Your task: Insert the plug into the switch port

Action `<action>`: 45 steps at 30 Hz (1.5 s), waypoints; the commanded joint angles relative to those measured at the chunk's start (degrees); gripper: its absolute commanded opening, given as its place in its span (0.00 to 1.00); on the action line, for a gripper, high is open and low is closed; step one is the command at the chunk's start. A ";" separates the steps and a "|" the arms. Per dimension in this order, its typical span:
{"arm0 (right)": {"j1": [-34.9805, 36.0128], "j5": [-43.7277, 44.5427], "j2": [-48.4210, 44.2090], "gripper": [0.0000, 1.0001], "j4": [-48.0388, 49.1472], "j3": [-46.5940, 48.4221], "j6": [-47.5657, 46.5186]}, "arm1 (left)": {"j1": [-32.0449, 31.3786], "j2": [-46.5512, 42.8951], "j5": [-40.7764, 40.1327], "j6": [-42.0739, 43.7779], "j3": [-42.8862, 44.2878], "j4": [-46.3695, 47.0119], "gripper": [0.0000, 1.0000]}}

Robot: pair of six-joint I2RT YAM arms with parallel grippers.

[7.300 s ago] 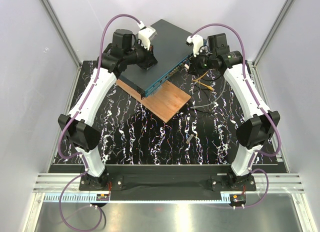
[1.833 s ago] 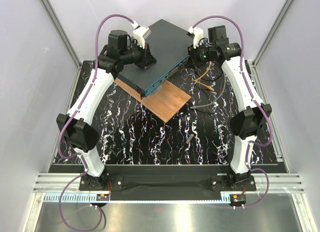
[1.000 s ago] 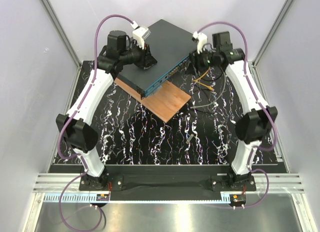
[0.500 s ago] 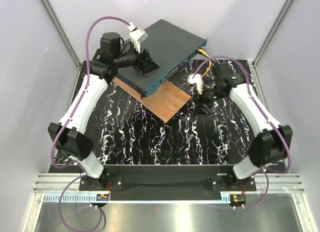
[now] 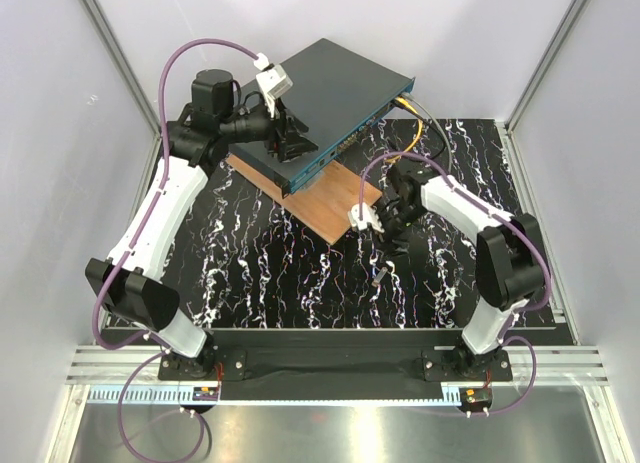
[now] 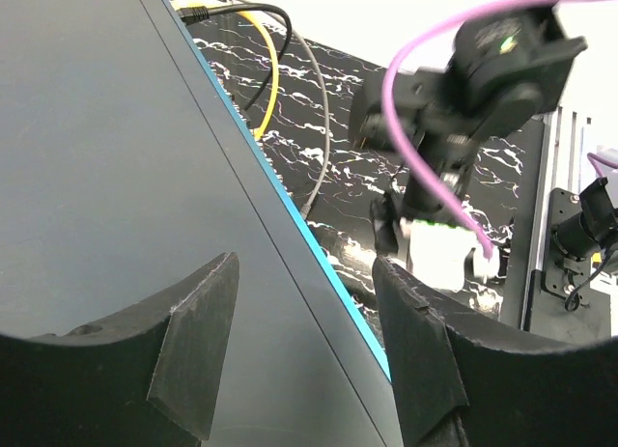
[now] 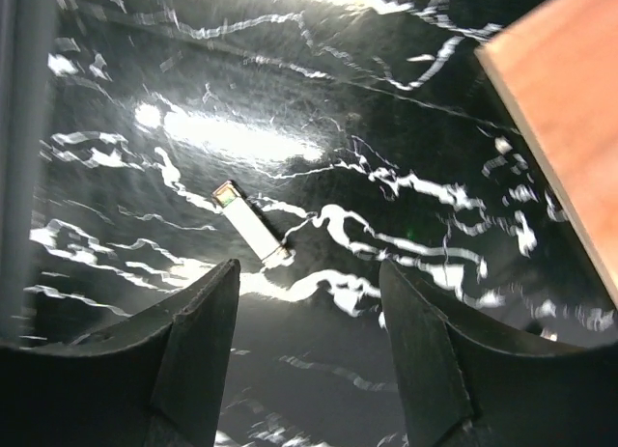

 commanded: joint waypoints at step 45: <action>3.40 9.96 6.84 0.49 9.17 -12.84 -19.01 | 0.35 0.71 -0.53 -0.54 2.09 -1.46 0.63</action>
